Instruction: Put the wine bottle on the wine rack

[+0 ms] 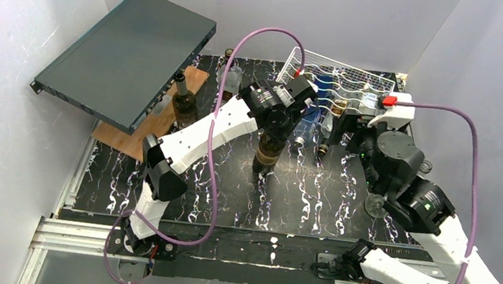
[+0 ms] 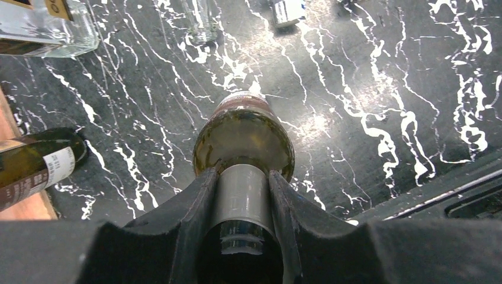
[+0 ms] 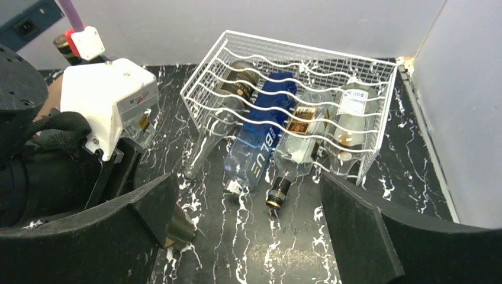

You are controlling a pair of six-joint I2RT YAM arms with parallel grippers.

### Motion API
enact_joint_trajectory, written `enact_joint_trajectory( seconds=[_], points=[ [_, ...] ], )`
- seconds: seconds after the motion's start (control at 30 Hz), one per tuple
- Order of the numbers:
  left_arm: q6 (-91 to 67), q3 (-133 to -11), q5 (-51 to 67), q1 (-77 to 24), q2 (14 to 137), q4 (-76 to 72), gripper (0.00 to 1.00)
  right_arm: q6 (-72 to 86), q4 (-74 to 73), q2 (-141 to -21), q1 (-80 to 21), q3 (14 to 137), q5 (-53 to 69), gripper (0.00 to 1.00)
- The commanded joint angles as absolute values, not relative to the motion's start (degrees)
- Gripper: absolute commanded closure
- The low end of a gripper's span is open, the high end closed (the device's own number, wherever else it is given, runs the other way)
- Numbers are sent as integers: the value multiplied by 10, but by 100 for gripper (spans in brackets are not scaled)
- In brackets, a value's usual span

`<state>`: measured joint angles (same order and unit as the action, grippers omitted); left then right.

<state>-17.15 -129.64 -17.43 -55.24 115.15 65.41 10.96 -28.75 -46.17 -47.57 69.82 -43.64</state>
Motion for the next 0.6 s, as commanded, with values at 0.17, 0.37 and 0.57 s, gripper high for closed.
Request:
enact_joint_trajectory(
  seconds=[0.17, 0.37, 0.57],
  points=[
    [-166, -1232, -300, -544, 1021, 586, 100, 198, -313, -539, -473, 661, -412, 2],
    [-189, -1121, -333, -540, 918, 519, 100, 240, -298, -573, -452, 648, -358, 2],
    [-219, -977, -303, -540, 817, 416, 100, 296, -278, -618, -406, 635, -242, 2]
  ],
)
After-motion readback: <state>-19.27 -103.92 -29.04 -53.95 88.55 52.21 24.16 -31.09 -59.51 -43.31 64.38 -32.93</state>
